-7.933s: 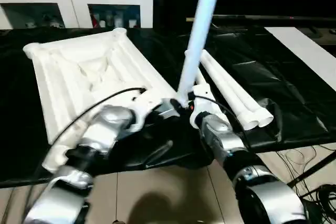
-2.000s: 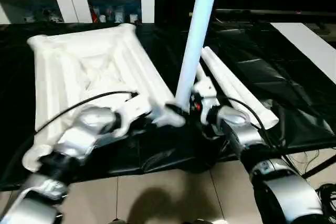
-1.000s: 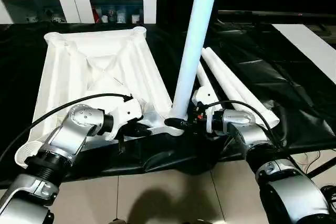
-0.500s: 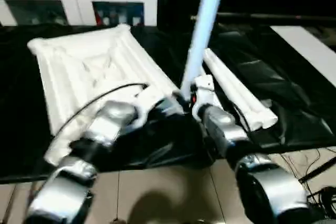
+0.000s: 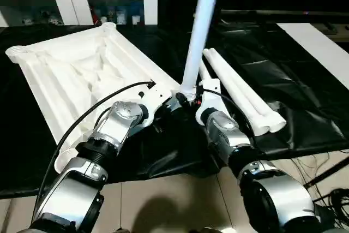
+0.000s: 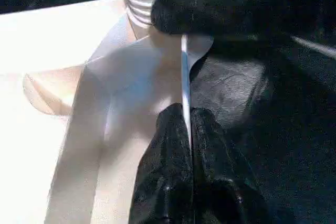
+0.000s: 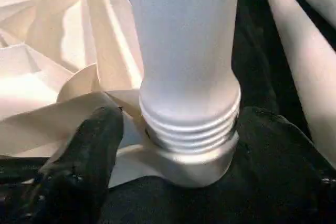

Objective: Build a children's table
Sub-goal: Rotate leg to tighten

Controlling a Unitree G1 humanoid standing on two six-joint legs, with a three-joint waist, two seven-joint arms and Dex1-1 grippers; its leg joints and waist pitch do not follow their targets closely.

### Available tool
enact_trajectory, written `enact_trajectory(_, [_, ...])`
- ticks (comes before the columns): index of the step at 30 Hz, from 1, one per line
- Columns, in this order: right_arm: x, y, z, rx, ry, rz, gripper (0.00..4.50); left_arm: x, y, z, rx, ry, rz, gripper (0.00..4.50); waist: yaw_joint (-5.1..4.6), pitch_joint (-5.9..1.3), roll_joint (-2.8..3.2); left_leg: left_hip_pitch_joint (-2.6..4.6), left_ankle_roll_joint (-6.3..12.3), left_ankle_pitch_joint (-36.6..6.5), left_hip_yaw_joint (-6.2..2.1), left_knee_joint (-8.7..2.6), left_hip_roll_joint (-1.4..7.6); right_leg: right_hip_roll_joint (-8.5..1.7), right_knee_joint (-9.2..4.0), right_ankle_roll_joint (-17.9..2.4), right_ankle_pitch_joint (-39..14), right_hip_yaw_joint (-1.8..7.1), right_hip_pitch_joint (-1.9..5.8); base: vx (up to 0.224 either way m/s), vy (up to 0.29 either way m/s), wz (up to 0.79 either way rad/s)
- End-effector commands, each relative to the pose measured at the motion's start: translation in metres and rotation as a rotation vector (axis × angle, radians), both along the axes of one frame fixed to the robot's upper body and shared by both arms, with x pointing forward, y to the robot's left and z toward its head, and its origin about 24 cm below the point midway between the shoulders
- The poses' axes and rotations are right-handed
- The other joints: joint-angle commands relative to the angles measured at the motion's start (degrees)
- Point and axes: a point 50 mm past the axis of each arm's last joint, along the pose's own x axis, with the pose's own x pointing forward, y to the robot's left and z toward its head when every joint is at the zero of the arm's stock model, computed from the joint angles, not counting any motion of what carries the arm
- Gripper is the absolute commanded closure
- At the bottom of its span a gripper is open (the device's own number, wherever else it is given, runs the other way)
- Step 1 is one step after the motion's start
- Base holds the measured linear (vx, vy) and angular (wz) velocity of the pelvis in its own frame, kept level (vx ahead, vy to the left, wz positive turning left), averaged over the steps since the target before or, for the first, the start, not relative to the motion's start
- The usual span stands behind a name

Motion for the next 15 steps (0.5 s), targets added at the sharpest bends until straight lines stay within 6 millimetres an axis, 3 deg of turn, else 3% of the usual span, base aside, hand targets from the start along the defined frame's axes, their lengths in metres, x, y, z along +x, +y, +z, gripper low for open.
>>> enact_trajectory(1, [0.0,-0.009,0.005,-0.02,-0.043,0.014,0.8,0.005,-0.002,0.01,-0.027,-0.095,-0.015,4.5,0.23,-4.2,0.41,0.46,1.59,-12.2,-0.62,-3.57,1.2,-3.43,-3.98,-11.6,-10.9,2.6,3.27,0.0,0.0,0.0])
enact_trajectory(2, [-0.001,-0.014,0.005,-0.021,-0.057,0.025,0.8,0.007,-0.005,0.014,-0.033,-0.146,-0.03,4.5,0.33,-4.09,0.66,0.44,1.99,-12.0,-0.49,-3.55,1.09,-3.33,-4.17,-11.4,-10.4,2.62,3.28,0.0,0.0,0.0])
enact_trajectory(5, [-0.008,-0.023,0.005,-0.04,-0.091,0.061,0.8,0.014,-0.01,0.023,0.029,-0.27,-0.058,4.5,0.62,-4.23,0.32,0.38,2.98,-11.1,-0.59,-3.53,1.12,-3.26,-4.01,-10.8,-9.0,2.62,3.54,0.0,0.0,0.0])
enact_trajectory(8, [-0.016,-0.029,0.0,-0.059,-0.087,0.059,0.73,0.023,-0.009,0.033,0.068,-0.361,-0.012,3.92,0.87,-4.26,0.39,0.5,2.91,-10.7,-0.62,-3.51,1.16,-3.29,-4.03,-10.4,-8.6,2.62,3.47,0.0,0.0,0.0])
enact_trajectory(9, [-0.017,-0.029,-0.002,-0.055,-0.075,0.045,0.73,0.024,-0.008,0.035,0.051,-0.36,0.01,3.91,0.72,-4.32,0.8,0.31,2.59,-10.4,-0.73,-3.53,1.13,-3.28,-3.97,-10.8,-8.0,2.61,3.65,0.0,0.0,0.0])
enact_trajectory(10, [-0.018,-0.03,-0.003,-0.055,-0.071,0.034,0.73,0.026,-0.008,0.038,0.031,-0.359,0.029,3.91,0.8,-4.42,0.72,0.43,2.46,-10.4,-0.72,-3.45,1.23,-3.4,-3.92,-11.3,-7.4,2.63,3.63,0.0,0.0,0.0])
enact_trajectory(11, [-0.02,-0.029,-0.003,-0.054,-0.071,0.03,0.73,0.027,-0.007,0.039,0.032,-0.363,0.041,3.65,0.78,-4.31,1.88,0.54,2.23,-10.5,-0.8,-3.44,1.21,-3.36,-3.74,-12.4,-6.6,2.61,3.45,0.0,0.0,0.0])
enact_trajectory(12, [-0.021,-0.029,-0.004,-0.052,-0.07,0.028,0.73,0.027,-0.007,0.04,0.036,-0.373,0.05,3.65,0.63,-4.21,1.43,0.62,2.23,-11.4,-0.63,-3.5,1.24,-3.2,-4.11,-12.4,-6.9,2.56,3.29,0.0,0.0,0.0])
enact_trajectory(14, [-0.025,-0.027,-0.003,-0.048,-0.074,0.037,0.73,0.03,-0.006,0.042,0.05,-0.426,0.073,3.45,0.62,-4.11,1.24,0.49,2.22,-12.1,-0.71,-3.48,1.08,-3.19,-4.07,-12.2,-7.5,2.56,3.58,0.0,0.0,0.0])
enact_trajectory(15, [-0.026,-0.025,-0.002,-0.048,-0.075,0.045,0.73,0.031,-0.005,0.044,0.071,-0.461,0.095,3.46,0.66,-4.1,1.68,0.52,2.19,-12.2,-0.73,-3.45,1.08,-3.17,-4.08,-11.9,-7.5,2.58,3.57,0.0,0.0,0.0])
